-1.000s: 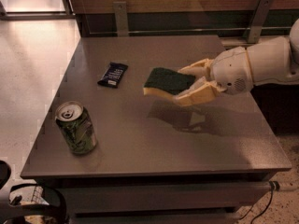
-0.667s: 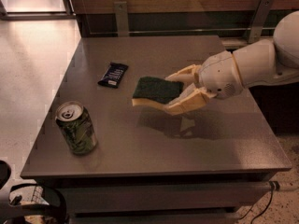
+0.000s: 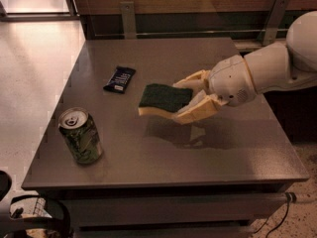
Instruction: Move sponge near green can
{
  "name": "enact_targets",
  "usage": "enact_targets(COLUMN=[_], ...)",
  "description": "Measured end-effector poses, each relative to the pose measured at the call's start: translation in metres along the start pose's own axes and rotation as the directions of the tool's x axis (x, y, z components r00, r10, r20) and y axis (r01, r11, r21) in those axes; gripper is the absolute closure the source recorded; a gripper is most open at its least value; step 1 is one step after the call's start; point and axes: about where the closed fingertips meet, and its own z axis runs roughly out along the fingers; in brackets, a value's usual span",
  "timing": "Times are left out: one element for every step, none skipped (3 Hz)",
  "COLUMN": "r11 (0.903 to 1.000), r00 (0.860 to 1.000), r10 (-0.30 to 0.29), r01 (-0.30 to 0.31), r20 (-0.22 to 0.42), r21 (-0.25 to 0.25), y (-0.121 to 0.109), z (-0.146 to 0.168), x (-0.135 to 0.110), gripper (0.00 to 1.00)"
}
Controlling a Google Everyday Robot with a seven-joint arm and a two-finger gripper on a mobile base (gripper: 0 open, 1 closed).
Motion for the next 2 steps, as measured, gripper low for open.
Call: enact_targets(r11=[0.9999, 0.9993], r00=[1.000, 1.000], r10=[-0.001, 0.013], r01=[0.001, -0.014], r20=[-0.002, -0.010], r21=[-0.010, -0.033], y=[0.004, 0.017], z=[0.015, 0.053], x=[-0.002, -0.006], gripper=[1.00, 1.00])
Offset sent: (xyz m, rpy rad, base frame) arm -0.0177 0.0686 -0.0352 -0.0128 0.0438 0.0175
